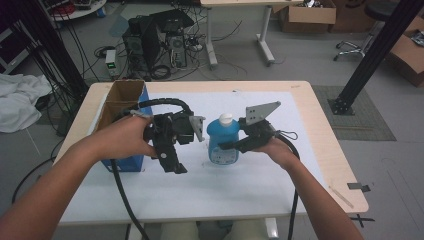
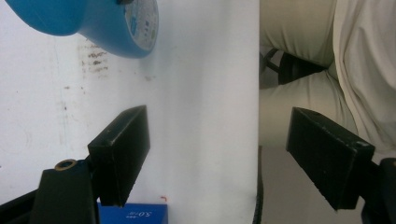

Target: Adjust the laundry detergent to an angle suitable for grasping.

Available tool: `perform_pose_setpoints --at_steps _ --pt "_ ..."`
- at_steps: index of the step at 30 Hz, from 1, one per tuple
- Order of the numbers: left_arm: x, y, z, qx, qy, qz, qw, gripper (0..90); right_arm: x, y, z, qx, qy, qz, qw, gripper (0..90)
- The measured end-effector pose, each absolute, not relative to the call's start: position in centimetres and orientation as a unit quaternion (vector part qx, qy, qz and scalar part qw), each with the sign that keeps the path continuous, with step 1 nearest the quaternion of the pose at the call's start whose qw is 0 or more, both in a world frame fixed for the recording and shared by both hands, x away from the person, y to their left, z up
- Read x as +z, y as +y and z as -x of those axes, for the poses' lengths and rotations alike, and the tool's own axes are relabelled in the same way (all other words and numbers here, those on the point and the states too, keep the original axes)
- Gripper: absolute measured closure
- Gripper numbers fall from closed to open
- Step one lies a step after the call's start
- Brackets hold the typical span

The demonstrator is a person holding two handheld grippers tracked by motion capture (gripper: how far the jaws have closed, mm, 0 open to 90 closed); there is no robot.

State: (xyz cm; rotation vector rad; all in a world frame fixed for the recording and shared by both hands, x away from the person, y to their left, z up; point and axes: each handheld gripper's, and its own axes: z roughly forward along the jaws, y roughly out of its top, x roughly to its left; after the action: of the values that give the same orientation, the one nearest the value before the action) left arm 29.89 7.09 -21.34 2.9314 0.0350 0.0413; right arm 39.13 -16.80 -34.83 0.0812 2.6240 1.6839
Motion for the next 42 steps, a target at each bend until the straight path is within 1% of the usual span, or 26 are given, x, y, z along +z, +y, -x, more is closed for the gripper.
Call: perform_pose_setpoints --at_steps 9,30,35,42 --pt "-21.4 7.1 -29.9 0.013 0.018 -0.995 0.100 22.3 -35.8 -16.3 -39.9 0.532 0.847 -0.001 0.003 43.9" --pt "-21.5 7.2 -30.1 0.015 0.024 -0.995 0.098 22.3 -38.5 -16.0 -39.9 0.529 0.849 -0.003 -0.017 44.1" --pt "-21.6 7.2 -30.1 0.014 0.024 -0.995 0.097 22.3 -38.7 -16.3 -39.8 0.533 0.846 -0.006 -0.016 43.9" --pt "-21.6 7.1 -30.1 0.016 0.024 -0.995 0.098 22.3 -39.0 -17.0 -39.2 0.539 0.842 0.001 -0.003 43.7"
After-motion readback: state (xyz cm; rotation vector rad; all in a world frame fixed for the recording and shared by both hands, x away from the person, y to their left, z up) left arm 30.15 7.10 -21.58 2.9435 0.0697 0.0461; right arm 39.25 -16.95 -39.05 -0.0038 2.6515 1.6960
